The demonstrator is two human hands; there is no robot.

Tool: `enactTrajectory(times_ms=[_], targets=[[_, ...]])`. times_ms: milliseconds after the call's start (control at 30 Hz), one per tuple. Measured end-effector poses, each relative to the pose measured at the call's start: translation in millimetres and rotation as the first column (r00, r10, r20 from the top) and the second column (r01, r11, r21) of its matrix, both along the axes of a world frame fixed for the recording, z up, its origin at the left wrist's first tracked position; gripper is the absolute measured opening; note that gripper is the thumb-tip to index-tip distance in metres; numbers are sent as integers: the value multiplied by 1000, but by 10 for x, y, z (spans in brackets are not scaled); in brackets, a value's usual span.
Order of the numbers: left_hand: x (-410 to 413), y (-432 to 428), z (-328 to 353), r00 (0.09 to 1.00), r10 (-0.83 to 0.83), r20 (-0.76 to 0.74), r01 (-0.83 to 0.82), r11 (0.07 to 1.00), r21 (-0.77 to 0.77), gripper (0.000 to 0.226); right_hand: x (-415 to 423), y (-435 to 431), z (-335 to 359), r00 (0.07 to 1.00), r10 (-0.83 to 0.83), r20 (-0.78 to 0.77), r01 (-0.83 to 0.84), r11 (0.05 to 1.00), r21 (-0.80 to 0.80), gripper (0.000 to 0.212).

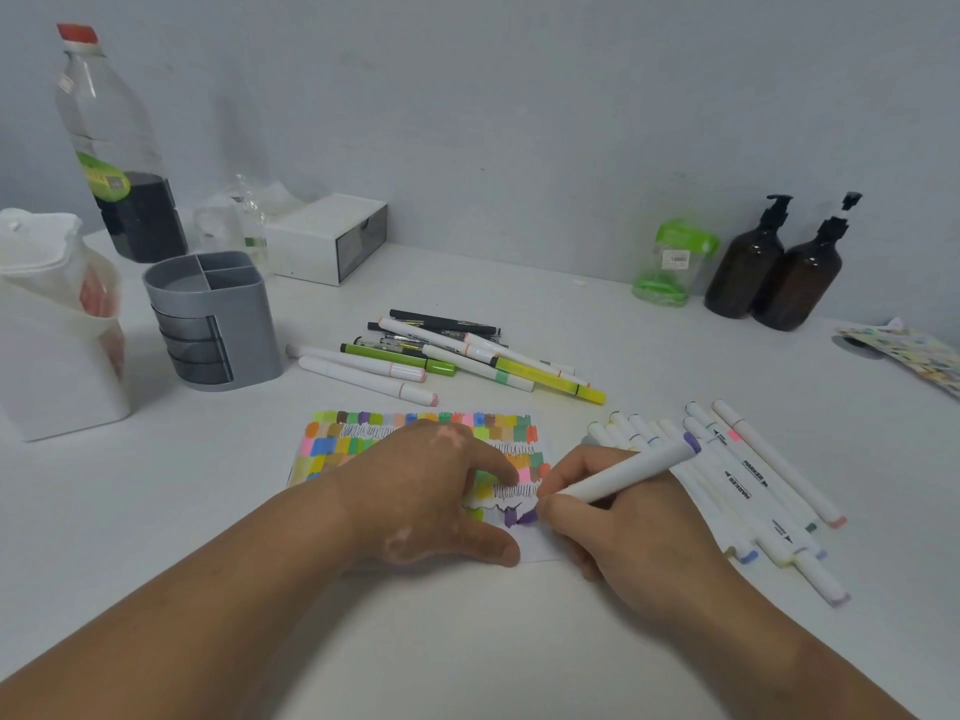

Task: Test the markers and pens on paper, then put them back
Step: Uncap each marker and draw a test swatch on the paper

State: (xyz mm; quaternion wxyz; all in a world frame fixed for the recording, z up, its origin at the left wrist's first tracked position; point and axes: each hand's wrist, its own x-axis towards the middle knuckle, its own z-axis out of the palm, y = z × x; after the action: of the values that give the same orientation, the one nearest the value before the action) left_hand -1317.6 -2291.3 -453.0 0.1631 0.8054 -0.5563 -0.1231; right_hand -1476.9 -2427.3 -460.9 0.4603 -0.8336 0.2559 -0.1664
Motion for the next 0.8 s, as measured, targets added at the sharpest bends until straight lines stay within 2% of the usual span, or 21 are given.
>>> enactTrajectory(times_ms=[667,733,800], targets=[[11,-6,-4,1000,15,1,-15,1000,18,72,-2,0,-6,1000,-19,14,19,999,-44,13],[3,10,2,1000,22,-5,-22,1000,8,73,0,-8,-7,997,-38,74,39,999,-8,14],[16,34,23,998,56,-41,-59,996,-66,74,-9,-51,23,972,-97,212,69,988,138,16]])
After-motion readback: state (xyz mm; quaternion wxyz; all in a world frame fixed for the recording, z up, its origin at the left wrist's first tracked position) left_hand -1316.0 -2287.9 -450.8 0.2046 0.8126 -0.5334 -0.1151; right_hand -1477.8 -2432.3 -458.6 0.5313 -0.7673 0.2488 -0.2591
